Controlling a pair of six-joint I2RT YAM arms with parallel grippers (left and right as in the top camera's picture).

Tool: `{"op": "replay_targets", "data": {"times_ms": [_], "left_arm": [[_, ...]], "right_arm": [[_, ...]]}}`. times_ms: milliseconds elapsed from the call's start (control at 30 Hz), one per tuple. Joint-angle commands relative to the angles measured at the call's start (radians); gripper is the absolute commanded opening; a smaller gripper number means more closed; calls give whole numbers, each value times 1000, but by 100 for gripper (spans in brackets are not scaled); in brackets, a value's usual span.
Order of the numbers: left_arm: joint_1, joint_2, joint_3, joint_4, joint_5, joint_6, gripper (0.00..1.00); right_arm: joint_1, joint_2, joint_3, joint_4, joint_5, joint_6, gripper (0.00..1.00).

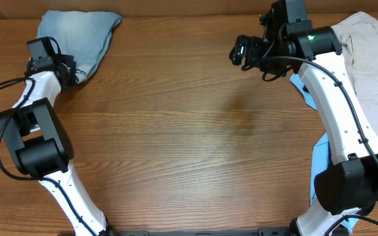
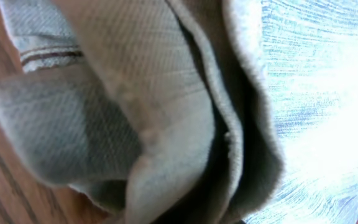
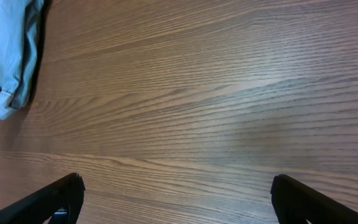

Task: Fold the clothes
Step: 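Carry the folded shorts with the left gripper to the back-left corner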

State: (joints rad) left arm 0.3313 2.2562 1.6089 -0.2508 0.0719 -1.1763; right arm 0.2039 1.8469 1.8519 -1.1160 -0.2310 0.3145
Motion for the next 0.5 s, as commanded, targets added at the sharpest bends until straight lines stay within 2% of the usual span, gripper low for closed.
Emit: {"op": "replay_targets", "data": {"times_ms": [0,133,467], "left_arm": [[33,13,-3,-12,-21,1,16],[72,13,-3,-19,27,-41,15],[131,13,-3,-36,29,-122,16]], "right_arm": [[3,-1,-1,5,5,4,100],[3,-1,-2,6,5,4,100],[3,-1,-1,8,5,4,100]]}}
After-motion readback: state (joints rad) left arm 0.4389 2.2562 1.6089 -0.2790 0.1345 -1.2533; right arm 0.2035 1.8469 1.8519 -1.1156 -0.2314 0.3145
